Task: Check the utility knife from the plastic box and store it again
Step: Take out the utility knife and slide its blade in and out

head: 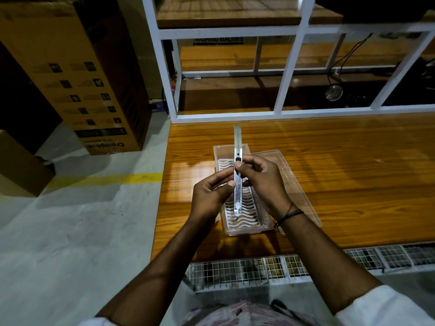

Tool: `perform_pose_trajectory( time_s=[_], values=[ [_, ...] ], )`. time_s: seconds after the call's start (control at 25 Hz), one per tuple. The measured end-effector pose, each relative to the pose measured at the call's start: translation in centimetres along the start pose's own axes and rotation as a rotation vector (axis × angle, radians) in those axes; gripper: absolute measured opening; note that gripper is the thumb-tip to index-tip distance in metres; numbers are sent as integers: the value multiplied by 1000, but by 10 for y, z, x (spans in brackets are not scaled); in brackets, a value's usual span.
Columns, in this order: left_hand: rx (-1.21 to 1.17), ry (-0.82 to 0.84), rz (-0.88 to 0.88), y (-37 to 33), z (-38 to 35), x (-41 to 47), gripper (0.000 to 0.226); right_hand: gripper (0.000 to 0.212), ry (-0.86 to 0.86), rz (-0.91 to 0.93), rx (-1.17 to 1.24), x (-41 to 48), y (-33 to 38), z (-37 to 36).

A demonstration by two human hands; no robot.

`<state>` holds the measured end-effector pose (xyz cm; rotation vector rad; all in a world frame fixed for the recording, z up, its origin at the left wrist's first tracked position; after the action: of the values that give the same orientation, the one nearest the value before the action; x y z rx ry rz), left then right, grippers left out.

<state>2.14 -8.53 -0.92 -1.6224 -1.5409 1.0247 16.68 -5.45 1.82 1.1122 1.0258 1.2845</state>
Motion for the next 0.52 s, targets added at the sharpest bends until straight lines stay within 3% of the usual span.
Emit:
perform_pose_trajectory(
  time_s=[0.52],
  values=[
    [-113, -46, 37, -9, -3, 5, 31, 38, 89, 46, -48, -22, 2, -5]
  ],
)
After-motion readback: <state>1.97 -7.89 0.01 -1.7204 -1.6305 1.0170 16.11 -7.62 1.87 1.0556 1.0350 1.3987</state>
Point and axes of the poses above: each hand's wrist, its own x-axis towards the middle knuckle, its own z-axis out of the back of the hand, y = z × x, the point moved 2 cm from there along x, towards the middle knuckle, and after that the axes turned 11 degrees about -x, right-handed, at the moved point
